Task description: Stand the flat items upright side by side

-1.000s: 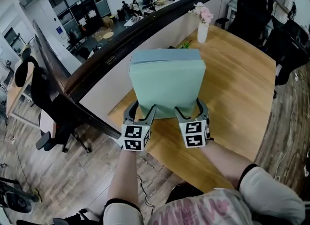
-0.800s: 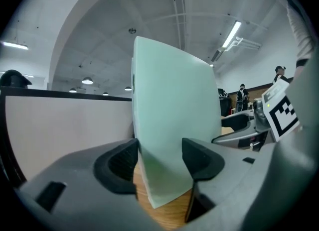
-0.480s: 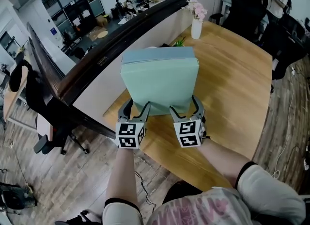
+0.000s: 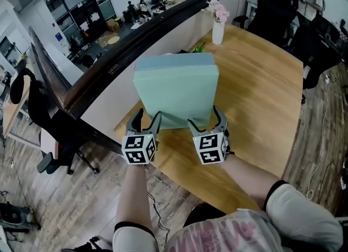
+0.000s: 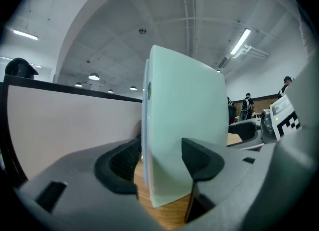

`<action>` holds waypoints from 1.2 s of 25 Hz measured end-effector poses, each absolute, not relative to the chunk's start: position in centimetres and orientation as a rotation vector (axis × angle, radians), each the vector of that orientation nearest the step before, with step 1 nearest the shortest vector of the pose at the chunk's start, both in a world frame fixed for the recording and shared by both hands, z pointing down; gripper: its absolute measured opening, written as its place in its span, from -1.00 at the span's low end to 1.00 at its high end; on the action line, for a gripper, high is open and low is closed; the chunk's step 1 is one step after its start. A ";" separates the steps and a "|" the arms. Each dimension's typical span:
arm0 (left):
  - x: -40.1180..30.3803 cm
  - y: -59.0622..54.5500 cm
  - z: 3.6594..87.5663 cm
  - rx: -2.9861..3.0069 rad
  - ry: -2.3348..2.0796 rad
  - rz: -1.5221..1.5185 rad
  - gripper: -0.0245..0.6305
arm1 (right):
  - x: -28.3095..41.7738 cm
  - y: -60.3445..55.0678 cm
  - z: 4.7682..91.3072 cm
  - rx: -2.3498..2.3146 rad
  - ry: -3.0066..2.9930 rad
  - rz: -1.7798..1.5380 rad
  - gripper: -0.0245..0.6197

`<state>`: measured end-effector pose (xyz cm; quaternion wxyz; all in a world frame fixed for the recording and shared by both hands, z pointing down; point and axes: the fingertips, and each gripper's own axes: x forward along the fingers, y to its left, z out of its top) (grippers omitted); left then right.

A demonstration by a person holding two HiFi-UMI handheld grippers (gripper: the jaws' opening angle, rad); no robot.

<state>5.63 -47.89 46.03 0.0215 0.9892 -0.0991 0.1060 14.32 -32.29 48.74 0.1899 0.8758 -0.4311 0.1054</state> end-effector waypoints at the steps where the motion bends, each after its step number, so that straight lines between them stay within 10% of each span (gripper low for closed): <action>1: 5.5 -48.0 45.8 3.064 -0.315 0.324 -0.09 | 14.4 -32.2 48.5 2.467 -1.208 0.298 0.43; 27: 0.6 -45.1 37.2 2.962 -0.446 0.100 -0.17 | 11.7 -27.0 39.3 2.683 -1.252 0.323 0.45; 30: -0.9 -42.0 38.5 2.756 -0.395 0.074 -0.19 | 11.0 -24.9 39.2 2.777 -1.308 0.449 0.18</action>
